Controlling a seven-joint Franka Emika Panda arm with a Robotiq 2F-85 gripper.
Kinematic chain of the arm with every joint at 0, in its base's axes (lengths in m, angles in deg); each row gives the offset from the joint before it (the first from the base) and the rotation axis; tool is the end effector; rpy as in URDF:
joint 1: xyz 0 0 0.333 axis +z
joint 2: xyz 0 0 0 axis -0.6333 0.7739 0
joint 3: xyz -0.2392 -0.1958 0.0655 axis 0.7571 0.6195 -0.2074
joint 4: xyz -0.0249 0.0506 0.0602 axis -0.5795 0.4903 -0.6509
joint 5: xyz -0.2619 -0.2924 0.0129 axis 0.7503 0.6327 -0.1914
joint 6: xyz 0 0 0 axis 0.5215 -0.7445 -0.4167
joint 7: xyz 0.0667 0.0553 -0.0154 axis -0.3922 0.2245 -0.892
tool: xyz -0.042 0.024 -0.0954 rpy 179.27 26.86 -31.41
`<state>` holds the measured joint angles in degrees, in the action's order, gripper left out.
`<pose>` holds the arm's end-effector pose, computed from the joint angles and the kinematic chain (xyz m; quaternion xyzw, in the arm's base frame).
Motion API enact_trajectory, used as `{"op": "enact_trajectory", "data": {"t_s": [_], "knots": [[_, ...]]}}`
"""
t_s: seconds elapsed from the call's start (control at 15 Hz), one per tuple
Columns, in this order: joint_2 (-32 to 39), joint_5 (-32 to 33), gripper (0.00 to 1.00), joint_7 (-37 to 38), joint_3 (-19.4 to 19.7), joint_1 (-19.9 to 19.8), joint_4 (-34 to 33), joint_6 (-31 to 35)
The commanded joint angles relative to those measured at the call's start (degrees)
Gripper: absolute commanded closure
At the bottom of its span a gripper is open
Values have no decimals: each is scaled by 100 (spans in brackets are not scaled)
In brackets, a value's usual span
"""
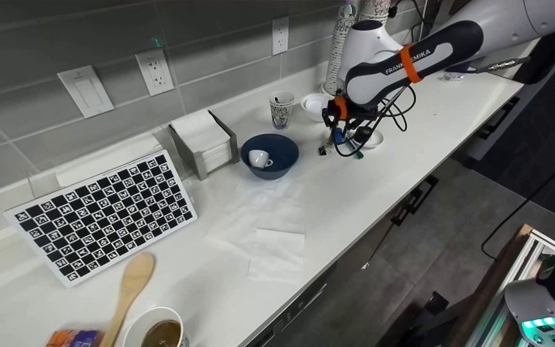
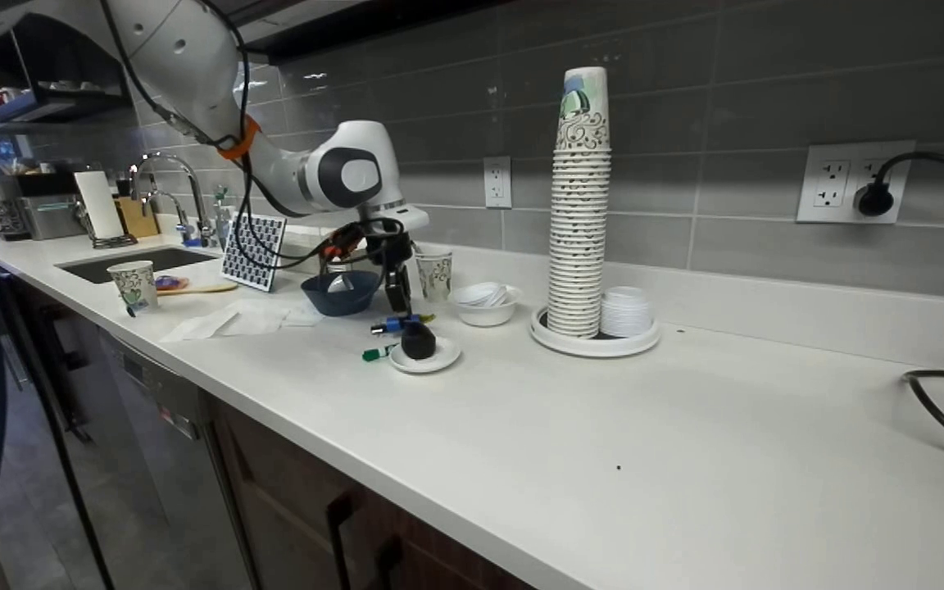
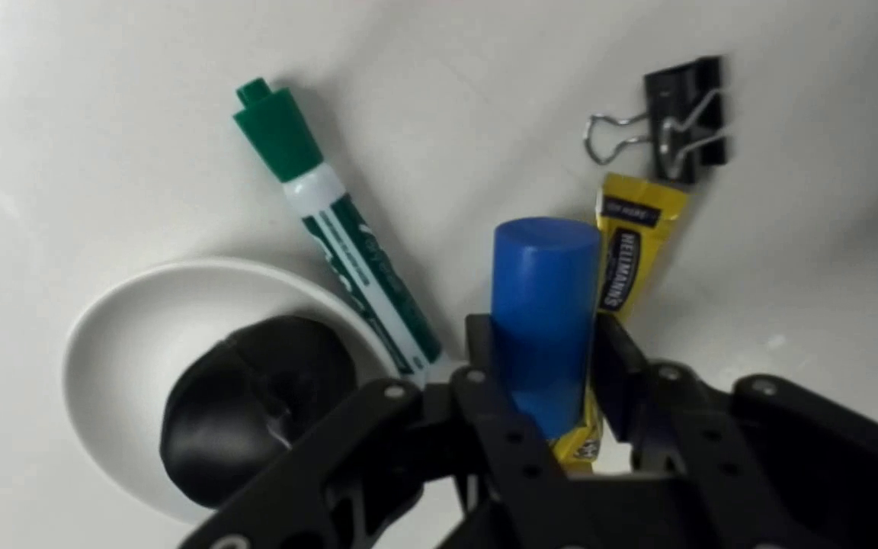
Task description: Remove the blue object from the bowl
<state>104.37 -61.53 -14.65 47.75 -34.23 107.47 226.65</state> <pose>0.6500 -0.0069 0.2835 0.9018 -0.4263 0.0652 0.0286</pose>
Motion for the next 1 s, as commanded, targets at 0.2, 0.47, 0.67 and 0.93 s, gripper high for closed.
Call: {"op": "enact_trajectory", "data": {"t_s": [0.2, 0.47, 0.67, 0.93], "knots": [[-408, -657, 27, -280, -142, -121, 913, 946], [-770, -590, 0, -301, -210, 68, 993, 1274], [-1176, -288, 0, 38, -121, 316, 949, 640], [-2034, 13, 0, -752, -417, 345, 1296, -151]]}}
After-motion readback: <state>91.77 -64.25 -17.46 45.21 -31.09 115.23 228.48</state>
